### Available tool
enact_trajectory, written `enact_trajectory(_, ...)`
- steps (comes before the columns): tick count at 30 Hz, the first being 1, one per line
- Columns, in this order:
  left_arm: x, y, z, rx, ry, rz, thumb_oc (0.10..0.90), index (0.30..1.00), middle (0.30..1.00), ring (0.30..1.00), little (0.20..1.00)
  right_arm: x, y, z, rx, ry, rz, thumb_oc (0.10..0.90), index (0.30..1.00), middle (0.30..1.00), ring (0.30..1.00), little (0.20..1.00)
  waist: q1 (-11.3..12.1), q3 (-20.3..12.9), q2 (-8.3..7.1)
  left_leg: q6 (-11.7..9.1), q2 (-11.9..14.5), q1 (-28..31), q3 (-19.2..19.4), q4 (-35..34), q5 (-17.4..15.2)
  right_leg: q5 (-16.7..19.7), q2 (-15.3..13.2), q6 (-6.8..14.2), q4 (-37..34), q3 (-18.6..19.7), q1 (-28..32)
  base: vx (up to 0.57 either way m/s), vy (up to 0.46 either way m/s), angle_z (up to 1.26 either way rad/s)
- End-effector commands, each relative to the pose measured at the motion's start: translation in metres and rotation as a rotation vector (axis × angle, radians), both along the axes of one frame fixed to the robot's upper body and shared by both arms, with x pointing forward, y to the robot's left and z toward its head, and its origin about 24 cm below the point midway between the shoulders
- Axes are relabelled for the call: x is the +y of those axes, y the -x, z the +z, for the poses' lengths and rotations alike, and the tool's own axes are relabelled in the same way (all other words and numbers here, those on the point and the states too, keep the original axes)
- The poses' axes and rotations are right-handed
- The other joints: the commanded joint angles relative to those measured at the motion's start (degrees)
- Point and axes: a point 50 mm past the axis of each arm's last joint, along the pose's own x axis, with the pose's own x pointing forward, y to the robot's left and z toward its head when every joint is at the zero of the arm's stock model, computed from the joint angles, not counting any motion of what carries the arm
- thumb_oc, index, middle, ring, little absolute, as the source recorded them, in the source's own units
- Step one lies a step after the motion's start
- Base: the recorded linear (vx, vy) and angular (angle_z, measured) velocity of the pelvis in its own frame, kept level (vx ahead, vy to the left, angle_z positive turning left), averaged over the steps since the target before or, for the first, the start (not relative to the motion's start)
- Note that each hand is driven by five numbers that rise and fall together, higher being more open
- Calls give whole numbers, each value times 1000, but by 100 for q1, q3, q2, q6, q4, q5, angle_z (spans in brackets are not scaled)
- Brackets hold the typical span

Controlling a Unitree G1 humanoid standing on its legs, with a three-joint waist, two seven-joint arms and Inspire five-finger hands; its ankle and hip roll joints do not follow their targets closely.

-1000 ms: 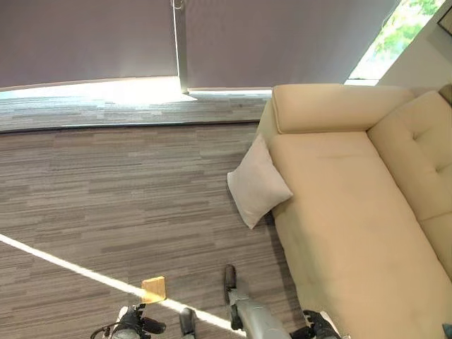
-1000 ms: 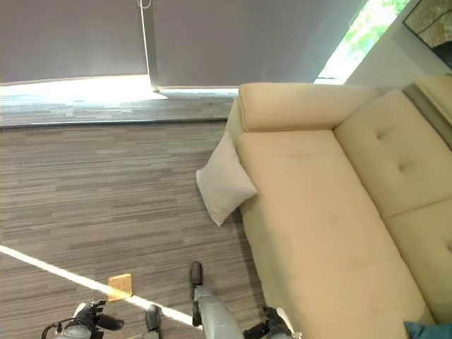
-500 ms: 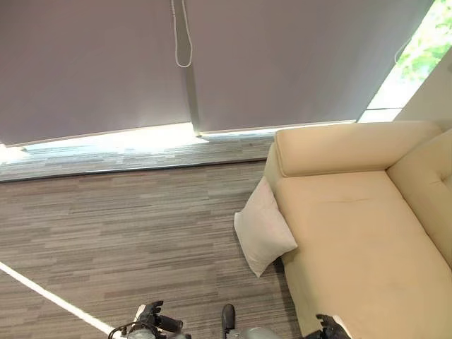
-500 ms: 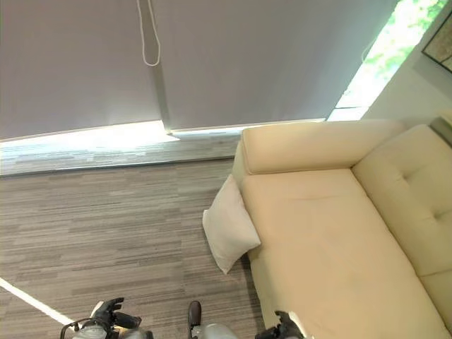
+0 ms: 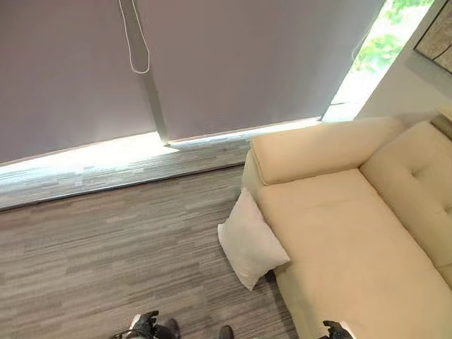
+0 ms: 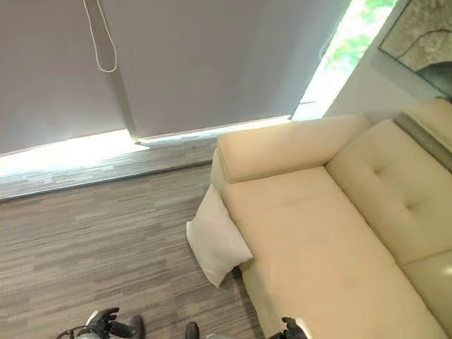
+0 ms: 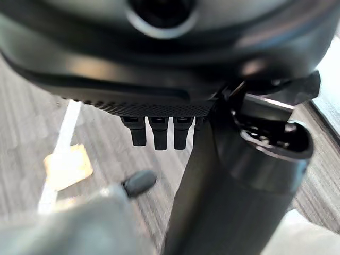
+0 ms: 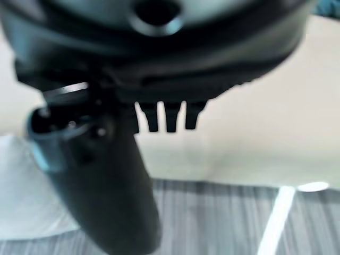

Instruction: Pick up all the scattered cushions and arrange them neatly on the sofa.

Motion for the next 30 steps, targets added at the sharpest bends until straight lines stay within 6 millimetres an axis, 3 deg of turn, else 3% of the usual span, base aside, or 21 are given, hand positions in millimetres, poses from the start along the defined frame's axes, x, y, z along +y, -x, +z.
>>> enact_trajectory(1, 32, -5, 11, -11, -115, -67, 800, 900, 900, 900, 900, 5, -6, 0, -20, 1, -5, 800, 900, 900, 900, 900, 86, 39, -455, 262, -322, 18, 389, 405, -678, -200, -1098, 1143, 1455, 670, -587, 134, 396, -52)
enact_trajectory(3, 37, -7, 13, -16, -124, -63, 800, 900, 900, 900, 900, 9, -14, 1, -47, -12, 4, 800, 900, 900, 900, 900, 38, 130, -421, 363, -327, 166, 617, 235, -677, 102, -1141, 1228, 2103, 646, -980, 76, 298, -66)
enact_trajectory(6, 40, -3, 13, 0, -123, -60, 800, 900, 900, 900, 900, 15, -16, 0, -56, -29, 7, 800, 900, 900, 900, 900, -8, 121, -330, 345, -320, 485, 919, -94, -698, 156, -1257, 1220, 2333, 53, -1310, 129, 237, -39)
enact_trajectory(10, 36, -2, 11, 22, -110, -98, 800, 900, 900, 900, 900, 12, -7, -2, -24, -18, 4, 800, 900, 900, 900, 900, -256, 32, -353, 327, -482, 755, 999, -239, -828, 23, -929, 1141, 1533, -292, -1537, 222, 128, -27)
enact_trajectory(12, 34, -3, 10, 28, -111, -119, 800, 900, 900, 900, 900, 9, -3, -2, -7, -7, 2, 800, 900, 900, 900, 900, -381, 46, -413, 368, -637, 879, 963, -213, -985, 141, -763, 1144, 1023, -328, -1653, 264, 106, -1)
enact_trajectory(13, 31, -6, 11, 21, -109, -134, 800, 900, 900, 900, 900, 5, 2, -2, 11, 9, 0, 800, 900, 900, 900, 900, -476, 103, -444, 406, -764, 1038, 954, -155, -1178, 331, -680, 1209, 618, -534, -1784, 294, 90, 3)
enact_trajectory(15, 30, -8, 11, 14, -107, -140, 800, 900, 900, 900, 900, 4, 4, -3, 19, 12, 0, 800, 900, 900, 900, 900, -505, 131, -455, 407, -794, 1071, 986, -138, -1217, 358, -690, 1239, 551, -683, -1852, 228, 59, 9)
enact_trajectory(16, 23, -9, 9, 8, -92, -164, 800, 900, 900, 900, 900, 1, 16, -4, 49, 17, -21, 800, 900, 900, 900, 900, -570, 102, -451, 449, -892, 1186, 986, -96, -1337, 358, -655, 1217, 465, -597, -1714, 229, 53, 14)
enact_trajectory(19, 17, -7, 7, 11, -78, -184, 800, 900, 900, 900, 900, -3, 27, -5, 74, 17, -54, 800, 900, 900, 900, 900, -646, 27, -380, 469, -971, 1284, 901, 18, -1490, 377, -649, 1103, 596, -360, -1689, 259, 25, 8)
enact_trajectory(21, 12, -6, 6, 14, -67, -195, 800, 900, 900, 900, 900, -4, 32, -5, 81, 11, -75, 800, 900, 900, 900, 900, -705, -11, -274, 299, -886, 1334, 875, 352, -1610, 294, -612, 988, 584, -333, -1529, 241, -10, 20)
enact_trajectory(22, 11, -4, 5, 18, -62, -197, 800, 900, 900, 900, 900, -6, 33, -5, 85, 14, -78, 800, 900, 900, 900, 900, -725, -35, -231, 165, -809, 1267, 839, 743, -1455, 259, -587, 895, 538, -313, -1431, 139, -17, 8)
enact_trajectory(23, 11, -4, 5, 18, -62, -197, 800, 900, 900, 900, 900, -6, 33, -5, 85, 14, -78, 800, 900, 900, 900, 900, -727, -39, -231, 165, -811, 1262, 838, 743, -1453, 259, -589, 895, 538, -314, -1435, 135, -107, 9)
enact_trajectory(24, 11, -12, 7, -6, -62, -206, 800, 900, 900, 900, 900, -9, 23, -2, 55, 24, -68, 800, 900, 900, 900, 900, -639, 75, -335, -161, -564, 656, 777, 2348, -862, 232, -579, 722, 432, -239, -1123, 107, -126, 20)
enact_trajectory(25, 12, -17, 10, -24, -69, -209, 800, 900, 900, 900, 900, -8, 13, -1, 20, 24, -63, 800, 900, 900, 900, 900, -546, 105, -423, -212, -541, 375, 736, 2802, -681, 209, -574, 640, 354, -144, -1022, 179, -115, 16)
enact_trajectory(26, 11, -19, 10, -34, -65, -207, 800, 900, 900, 900, 900, -8, 9, 0, 2, 21, -62, 800, 900, 900, 900, 900, -476, 121, -463, -162, -531, 230, 666, 2967, -778, 165, -530, 613, 299, -30, -939, 168, 5, -2)
enact_trajectory(28, 11, -20, 10, -39, -65, -204, 800, 900, 900, 900, 900, -7, 5, 1, -9, 20, -54, 800, 900, 900, 900, 900, -425, 90, -519, -65, -536, 25, 586, 2975, -898, 146, -559, 634, 265, 102, -900, 168, 81, -81)
enact_trajectory(30, 8, -20, 10, -50, -52, -186, 800, 900, 900, 900, 900, -10, -7, 6, -48, 31, -35, 800, 900, 900, 900, 900, -289, 10, -553, 104, -390, -109, 207, 2171, -1220, 30, -618, 776, 232, 562, -732, 251, 175, -87)
